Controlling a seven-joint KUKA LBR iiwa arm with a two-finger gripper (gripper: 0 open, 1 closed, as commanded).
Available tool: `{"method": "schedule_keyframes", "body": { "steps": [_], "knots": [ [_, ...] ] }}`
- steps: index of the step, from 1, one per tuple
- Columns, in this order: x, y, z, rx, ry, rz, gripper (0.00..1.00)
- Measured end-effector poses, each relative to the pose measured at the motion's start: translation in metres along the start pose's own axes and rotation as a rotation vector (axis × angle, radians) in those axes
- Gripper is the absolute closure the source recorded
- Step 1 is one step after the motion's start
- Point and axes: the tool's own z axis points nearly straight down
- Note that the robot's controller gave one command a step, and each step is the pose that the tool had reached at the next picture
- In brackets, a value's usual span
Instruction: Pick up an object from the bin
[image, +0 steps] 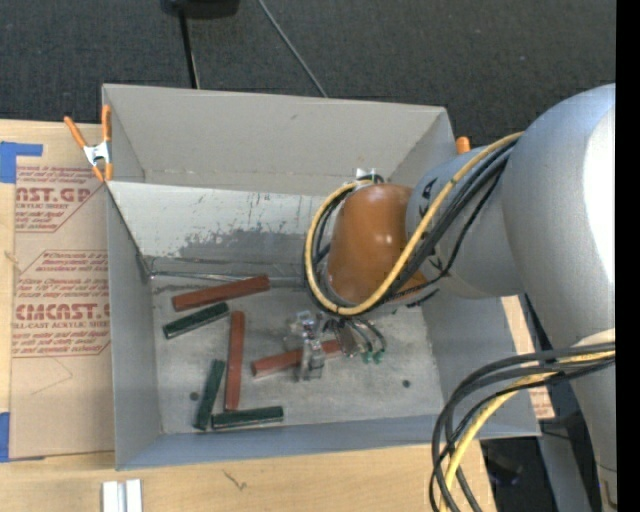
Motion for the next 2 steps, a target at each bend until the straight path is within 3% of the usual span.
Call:
{"method": "schedule_keyframes", "body": {
  "steps": [1,2],
  "knots": [
    [0.002,0.0,-0.02,0.0,0.007,0.0,1.0],
    [0.0,0.0,-0.041,0.0,-0.001,0.0,1.0]
  ]
}}
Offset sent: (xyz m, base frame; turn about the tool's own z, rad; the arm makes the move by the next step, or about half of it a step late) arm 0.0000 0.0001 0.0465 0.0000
